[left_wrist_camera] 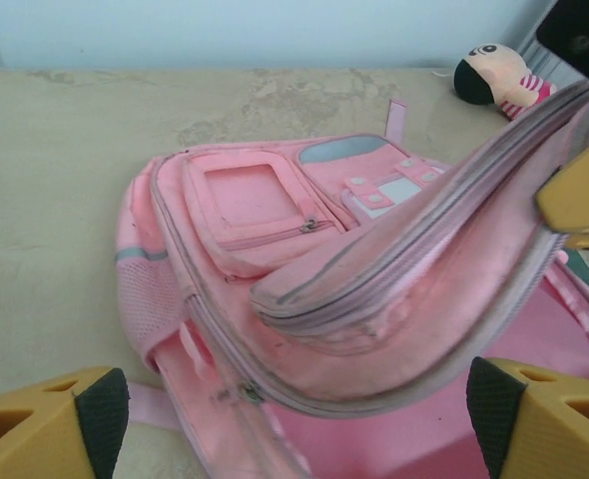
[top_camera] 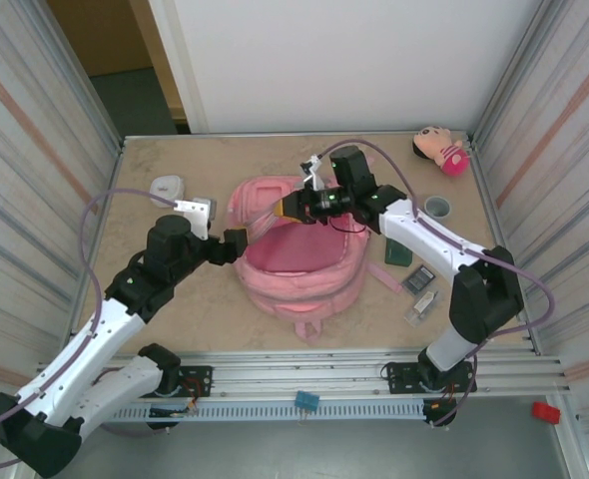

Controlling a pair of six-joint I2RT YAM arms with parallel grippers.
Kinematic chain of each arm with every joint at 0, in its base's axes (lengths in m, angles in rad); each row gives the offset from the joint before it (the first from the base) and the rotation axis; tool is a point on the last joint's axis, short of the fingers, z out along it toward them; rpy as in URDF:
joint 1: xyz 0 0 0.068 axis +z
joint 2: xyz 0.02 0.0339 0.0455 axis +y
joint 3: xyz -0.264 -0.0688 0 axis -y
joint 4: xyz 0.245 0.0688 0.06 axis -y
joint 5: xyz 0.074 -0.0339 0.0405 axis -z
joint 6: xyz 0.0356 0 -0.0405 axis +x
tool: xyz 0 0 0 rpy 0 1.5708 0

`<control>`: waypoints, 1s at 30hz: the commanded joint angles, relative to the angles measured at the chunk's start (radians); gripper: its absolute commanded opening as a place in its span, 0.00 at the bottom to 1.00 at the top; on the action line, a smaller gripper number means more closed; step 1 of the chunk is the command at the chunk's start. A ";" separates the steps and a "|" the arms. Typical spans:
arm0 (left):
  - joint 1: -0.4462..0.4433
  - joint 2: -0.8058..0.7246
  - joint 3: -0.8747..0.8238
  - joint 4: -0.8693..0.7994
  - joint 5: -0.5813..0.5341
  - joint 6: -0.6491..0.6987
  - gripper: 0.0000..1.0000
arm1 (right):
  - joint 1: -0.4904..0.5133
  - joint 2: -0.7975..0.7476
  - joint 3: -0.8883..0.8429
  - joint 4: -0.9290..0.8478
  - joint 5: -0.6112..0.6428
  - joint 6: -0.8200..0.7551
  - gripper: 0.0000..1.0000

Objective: Pack the student bag

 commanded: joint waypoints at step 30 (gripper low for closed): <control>-0.005 0.149 -0.007 0.027 0.070 -0.116 0.89 | -0.414 -0.376 -0.274 -0.794 0.768 -0.418 0.81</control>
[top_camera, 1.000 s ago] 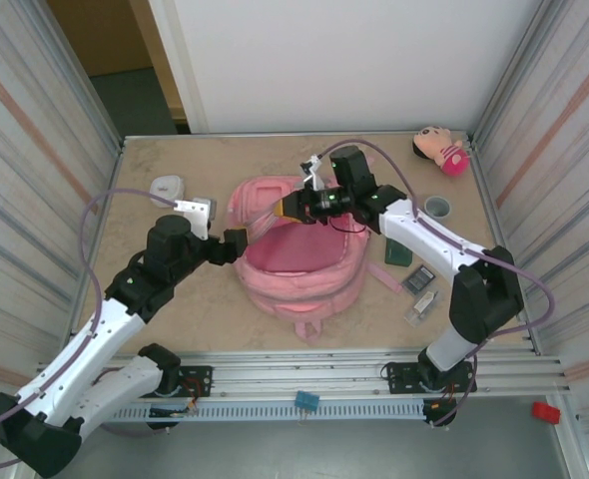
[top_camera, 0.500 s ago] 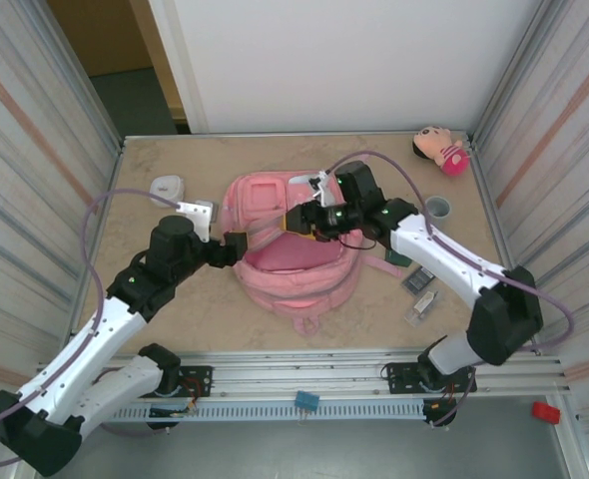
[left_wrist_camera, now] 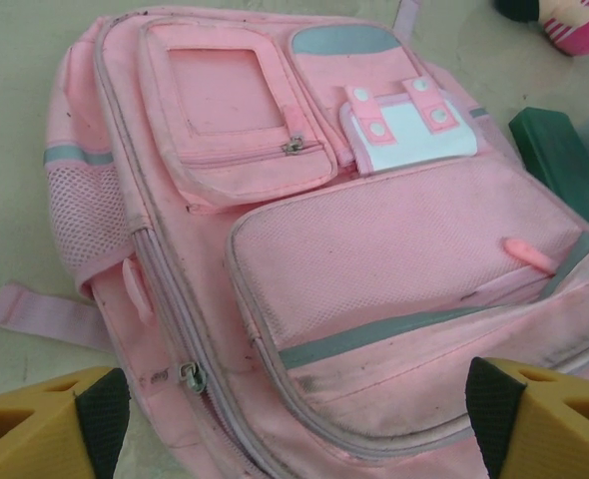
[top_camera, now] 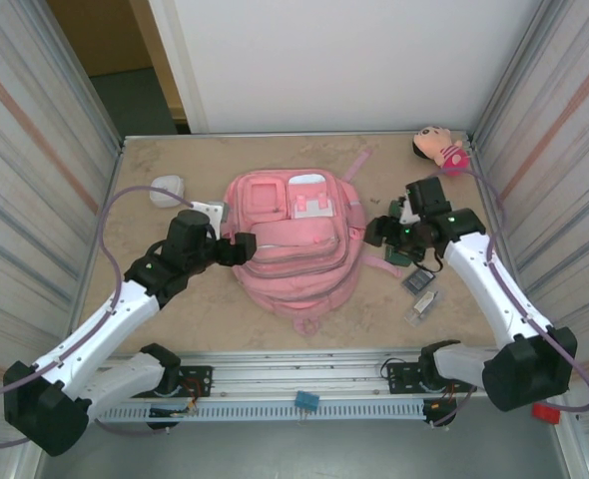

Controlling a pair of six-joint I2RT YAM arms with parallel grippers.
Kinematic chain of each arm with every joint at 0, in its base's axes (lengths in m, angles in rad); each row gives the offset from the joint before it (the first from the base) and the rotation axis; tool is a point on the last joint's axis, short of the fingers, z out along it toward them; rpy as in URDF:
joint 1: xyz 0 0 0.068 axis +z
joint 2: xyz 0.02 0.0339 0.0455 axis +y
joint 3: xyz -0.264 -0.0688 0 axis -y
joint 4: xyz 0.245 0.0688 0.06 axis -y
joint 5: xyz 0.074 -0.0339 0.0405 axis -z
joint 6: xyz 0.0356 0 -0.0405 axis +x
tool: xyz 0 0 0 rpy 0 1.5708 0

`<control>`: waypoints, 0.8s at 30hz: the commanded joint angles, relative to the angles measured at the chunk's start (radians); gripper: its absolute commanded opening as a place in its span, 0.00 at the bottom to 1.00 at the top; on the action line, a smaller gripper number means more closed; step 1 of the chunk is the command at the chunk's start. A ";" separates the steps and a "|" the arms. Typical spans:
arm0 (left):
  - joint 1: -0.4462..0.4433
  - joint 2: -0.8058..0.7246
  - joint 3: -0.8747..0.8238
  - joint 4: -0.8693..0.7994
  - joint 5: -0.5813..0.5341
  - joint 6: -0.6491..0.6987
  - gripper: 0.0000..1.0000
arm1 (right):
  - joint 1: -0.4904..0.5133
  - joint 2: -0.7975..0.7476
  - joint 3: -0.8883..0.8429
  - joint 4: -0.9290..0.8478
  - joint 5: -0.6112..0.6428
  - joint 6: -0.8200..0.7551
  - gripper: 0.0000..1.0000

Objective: Pack the student bag

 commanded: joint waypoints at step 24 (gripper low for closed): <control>-0.005 0.027 -0.062 0.115 0.018 -0.006 0.85 | -0.145 0.663 0.152 0.287 0.176 -0.329 0.91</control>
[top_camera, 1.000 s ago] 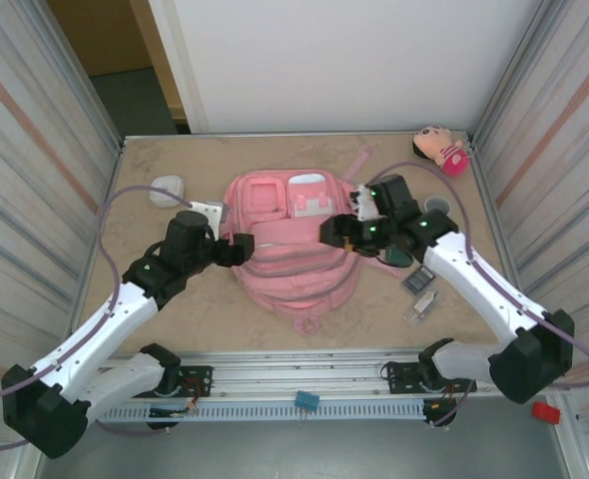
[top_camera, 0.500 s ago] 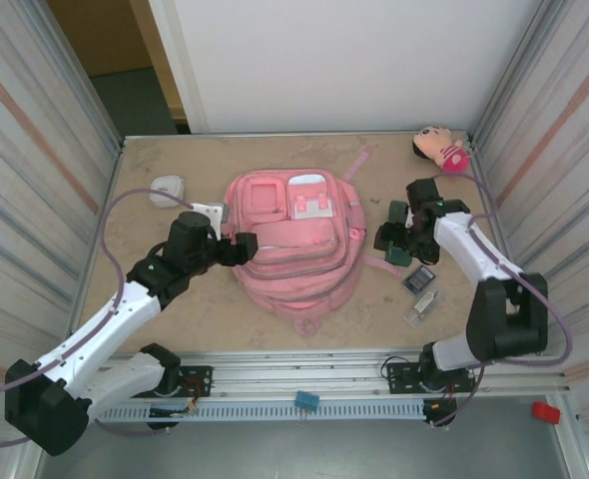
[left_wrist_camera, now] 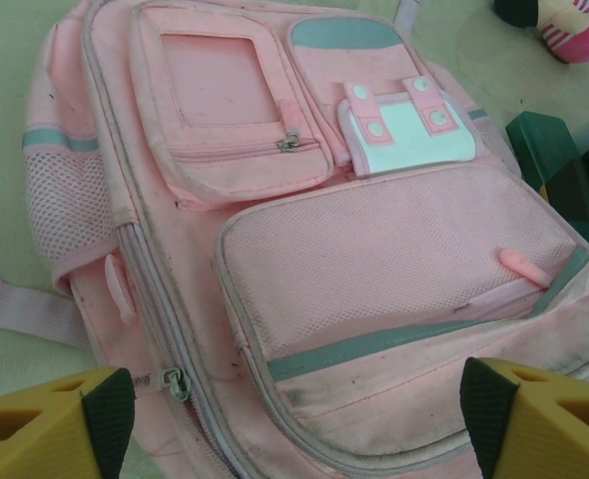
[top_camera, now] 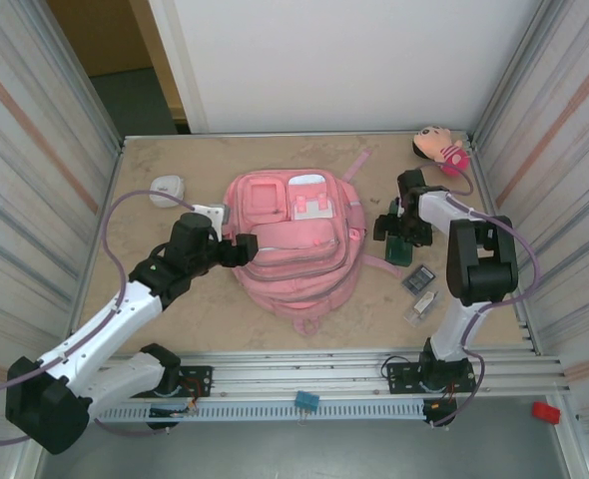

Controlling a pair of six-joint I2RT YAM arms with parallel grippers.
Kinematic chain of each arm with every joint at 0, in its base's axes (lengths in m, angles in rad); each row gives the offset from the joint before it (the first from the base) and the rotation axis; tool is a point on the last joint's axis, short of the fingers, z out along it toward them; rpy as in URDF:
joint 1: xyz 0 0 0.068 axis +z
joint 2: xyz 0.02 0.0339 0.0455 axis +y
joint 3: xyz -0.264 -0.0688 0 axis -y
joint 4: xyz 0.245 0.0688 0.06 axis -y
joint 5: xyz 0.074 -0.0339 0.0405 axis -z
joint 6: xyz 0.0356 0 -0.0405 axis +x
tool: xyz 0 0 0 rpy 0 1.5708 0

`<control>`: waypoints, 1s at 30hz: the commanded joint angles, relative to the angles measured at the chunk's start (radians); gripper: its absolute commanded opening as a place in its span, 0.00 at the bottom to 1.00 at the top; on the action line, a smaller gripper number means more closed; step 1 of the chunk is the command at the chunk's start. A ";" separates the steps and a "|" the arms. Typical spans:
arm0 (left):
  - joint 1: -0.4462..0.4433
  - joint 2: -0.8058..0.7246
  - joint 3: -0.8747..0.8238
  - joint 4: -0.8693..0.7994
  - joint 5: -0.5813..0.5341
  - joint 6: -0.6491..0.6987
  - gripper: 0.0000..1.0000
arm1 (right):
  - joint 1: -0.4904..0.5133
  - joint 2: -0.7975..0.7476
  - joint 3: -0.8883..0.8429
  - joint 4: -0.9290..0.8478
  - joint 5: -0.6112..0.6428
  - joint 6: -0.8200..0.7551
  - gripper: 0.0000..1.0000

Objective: Pack the student bag

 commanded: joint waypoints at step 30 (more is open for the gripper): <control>-0.295 0.426 0.187 0.095 -0.072 0.851 0.88 | -0.001 -0.688 -0.350 0.331 -0.409 0.118 0.66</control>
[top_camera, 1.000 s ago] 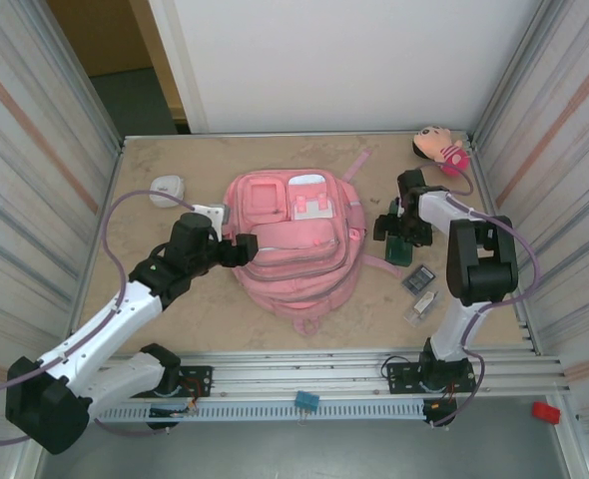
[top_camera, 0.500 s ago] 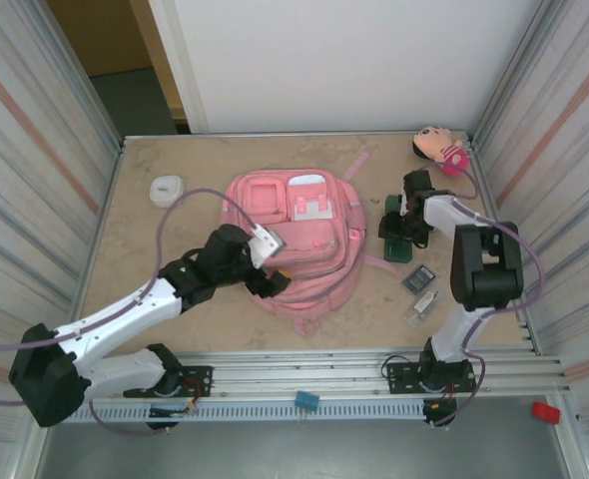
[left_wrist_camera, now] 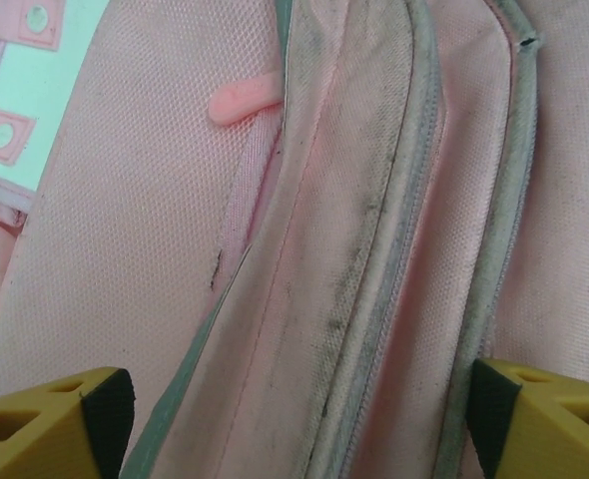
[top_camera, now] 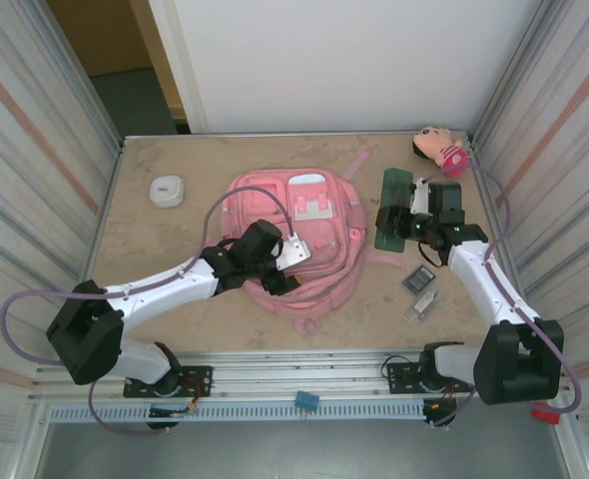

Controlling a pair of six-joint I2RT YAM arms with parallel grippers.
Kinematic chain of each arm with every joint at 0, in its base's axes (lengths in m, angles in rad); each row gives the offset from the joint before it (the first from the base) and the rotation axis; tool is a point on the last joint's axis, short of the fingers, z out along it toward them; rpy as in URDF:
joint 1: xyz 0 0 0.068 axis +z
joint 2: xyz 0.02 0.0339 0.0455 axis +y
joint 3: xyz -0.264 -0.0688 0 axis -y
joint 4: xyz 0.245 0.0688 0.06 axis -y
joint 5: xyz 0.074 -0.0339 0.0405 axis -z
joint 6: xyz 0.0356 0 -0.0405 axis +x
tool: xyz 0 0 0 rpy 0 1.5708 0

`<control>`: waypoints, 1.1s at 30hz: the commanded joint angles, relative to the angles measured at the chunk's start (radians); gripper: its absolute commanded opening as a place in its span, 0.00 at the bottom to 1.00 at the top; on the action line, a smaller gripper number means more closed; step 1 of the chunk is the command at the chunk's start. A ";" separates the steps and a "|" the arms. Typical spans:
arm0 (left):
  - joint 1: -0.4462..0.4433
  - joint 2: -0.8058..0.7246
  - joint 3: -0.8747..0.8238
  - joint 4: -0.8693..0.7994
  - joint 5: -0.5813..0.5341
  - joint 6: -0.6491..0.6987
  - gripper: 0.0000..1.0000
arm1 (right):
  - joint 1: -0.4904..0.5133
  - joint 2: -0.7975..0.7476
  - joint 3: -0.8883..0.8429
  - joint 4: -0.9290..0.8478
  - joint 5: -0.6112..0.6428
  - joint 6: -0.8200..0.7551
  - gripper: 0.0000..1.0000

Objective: Pack the student bag

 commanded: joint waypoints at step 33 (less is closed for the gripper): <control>0.077 -0.080 0.101 0.090 -0.034 0.035 0.00 | 0.188 -0.319 -0.173 0.181 -0.150 -0.243 0.62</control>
